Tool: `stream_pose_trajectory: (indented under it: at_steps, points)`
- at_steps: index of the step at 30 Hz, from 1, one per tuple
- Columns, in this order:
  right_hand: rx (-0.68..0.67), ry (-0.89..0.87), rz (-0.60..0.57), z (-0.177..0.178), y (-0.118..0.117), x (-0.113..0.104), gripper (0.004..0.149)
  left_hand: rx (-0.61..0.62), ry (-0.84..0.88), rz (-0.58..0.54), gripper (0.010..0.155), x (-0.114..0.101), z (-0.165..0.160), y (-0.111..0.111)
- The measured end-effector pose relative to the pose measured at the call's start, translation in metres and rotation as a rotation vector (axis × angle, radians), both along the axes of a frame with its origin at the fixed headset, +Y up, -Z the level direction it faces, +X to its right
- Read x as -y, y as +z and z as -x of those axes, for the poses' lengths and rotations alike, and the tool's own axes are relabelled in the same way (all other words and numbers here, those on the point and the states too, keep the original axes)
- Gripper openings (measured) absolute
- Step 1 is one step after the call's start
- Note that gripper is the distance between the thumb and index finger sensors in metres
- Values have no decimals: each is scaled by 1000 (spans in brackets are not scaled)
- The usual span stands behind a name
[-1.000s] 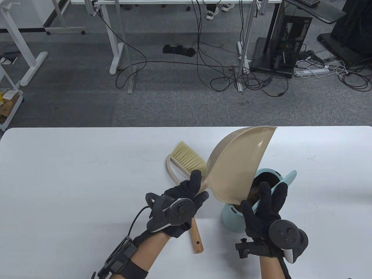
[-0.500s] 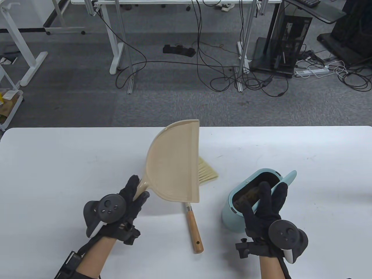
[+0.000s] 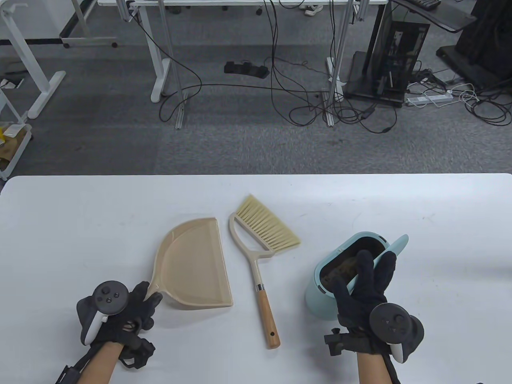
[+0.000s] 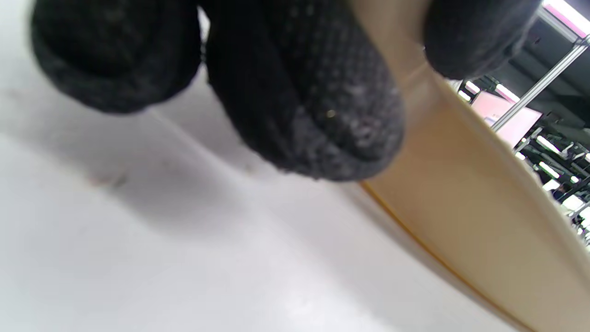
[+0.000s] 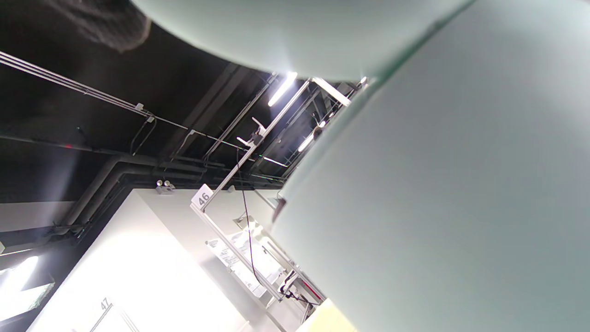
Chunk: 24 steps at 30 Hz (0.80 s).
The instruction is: Sweep raisins on the table into the desktop trash can
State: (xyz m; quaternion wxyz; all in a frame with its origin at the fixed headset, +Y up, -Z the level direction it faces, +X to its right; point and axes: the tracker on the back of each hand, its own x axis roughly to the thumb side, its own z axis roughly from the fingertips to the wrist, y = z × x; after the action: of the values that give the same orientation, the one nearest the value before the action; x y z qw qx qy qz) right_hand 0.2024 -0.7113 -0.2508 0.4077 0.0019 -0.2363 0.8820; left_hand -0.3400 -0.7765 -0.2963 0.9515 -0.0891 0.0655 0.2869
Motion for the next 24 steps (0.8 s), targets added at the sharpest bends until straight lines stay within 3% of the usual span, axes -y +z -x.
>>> stream_pose_trajectory:
  at_steps: [6,10,11,15,19,24]
  points:
    - [0,1,0,0,0,0,78,-22,-10,10,68,1,2,1]
    - [-21,-40,-9,-1,-1,1,81,5,-100,-173,93,-11,3,13]
    - [-29,-43,-11,-1,0,2,82,31,-138,-261,94,-18,3,17]
    - [-52,-120,-53,-10,3,0,92,177,-231,-439,97,-43,-6,26]
    - [22,-167,-44,-20,6,-4,94,363,-325,-431,97,-55,-28,36]
    - [-4,-85,35,-5,-1,-2,97,547,-448,-431,97,-45,-55,45]
